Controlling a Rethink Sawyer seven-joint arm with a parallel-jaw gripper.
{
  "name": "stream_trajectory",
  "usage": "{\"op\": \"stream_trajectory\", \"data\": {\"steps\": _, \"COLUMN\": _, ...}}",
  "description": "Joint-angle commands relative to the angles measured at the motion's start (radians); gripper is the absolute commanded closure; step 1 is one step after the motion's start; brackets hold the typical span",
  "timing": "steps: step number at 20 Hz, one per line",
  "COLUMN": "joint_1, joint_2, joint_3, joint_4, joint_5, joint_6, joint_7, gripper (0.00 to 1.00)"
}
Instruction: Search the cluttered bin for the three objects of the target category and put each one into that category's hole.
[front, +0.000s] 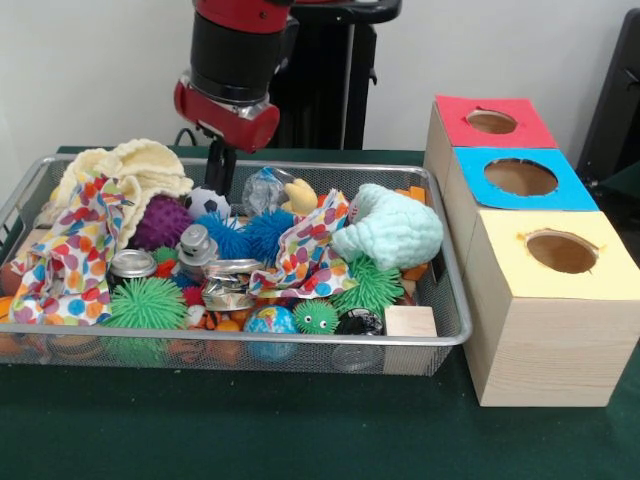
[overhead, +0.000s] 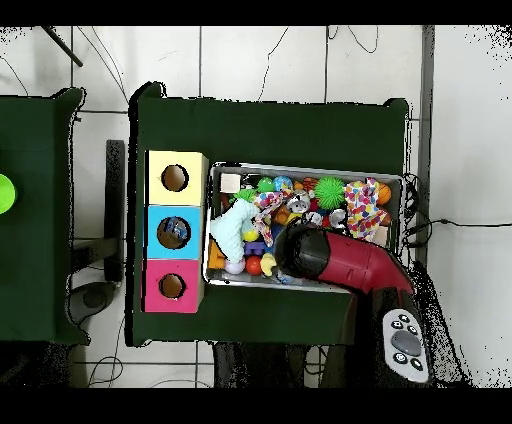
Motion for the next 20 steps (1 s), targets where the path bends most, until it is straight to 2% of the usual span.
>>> {"op": "stream_trajectory", "data": {"steps": 1, "joint_1": -0.042, "joint_2": 0.003, "joint_3": 0.121, "joint_4": 0.048, "joint_5": -0.012, "joint_6": 0.085, "joint_7": -0.025, "gripper": 1.0}}
{"op": "stream_trajectory", "data": {"steps": 8, "joint_1": -0.074, "joint_2": 0.005, "joint_3": 0.165, "joint_4": 0.13, "joint_5": -0.016, "joint_6": 0.2, "joint_7": -0.076, "gripper": 1.0}}
{"op": "stream_trajectory", "data": {"steps": 9, "joint_1": -0.078, "joint_2": 0.002, "joint_3": 0.171, "joint_4": 0.134, "joint_5": -0.025, "joint_6": 0.221, "joint_7": -0.077, "gripper": 0.0}}
{"op": "stream_trajectory", "data": {"steps": 13, "joint_1": -0.107, "joint_2": -0.003, "joint_3": 0.201, "joint_4": 0.164, "joint_5": -0.011, "joint_6": 0.238, "joint_7": -0.085, "gripper": 0.0}}
{"op": "stream_trajectory", "data": {"steps": 17, "joint_1": -0.116, "joint_2": -0.009, "joint_3": 0.213, "joint_4": 0.204, "joint_5": 0.0, "joint_6": 0.216, "joint_7": -0.043, "gripper": 0.0}}
{"op": "stream_trajectory", "data": {"steps": 20, "joint_1": -0.116, "joint_2": -0.019, "joint_3": 0.211, "joint_4": 0.249, "joint_5": -0.008, "joint_6": 0.133, "joint_7": -0.001, "gripper": 0.0}}
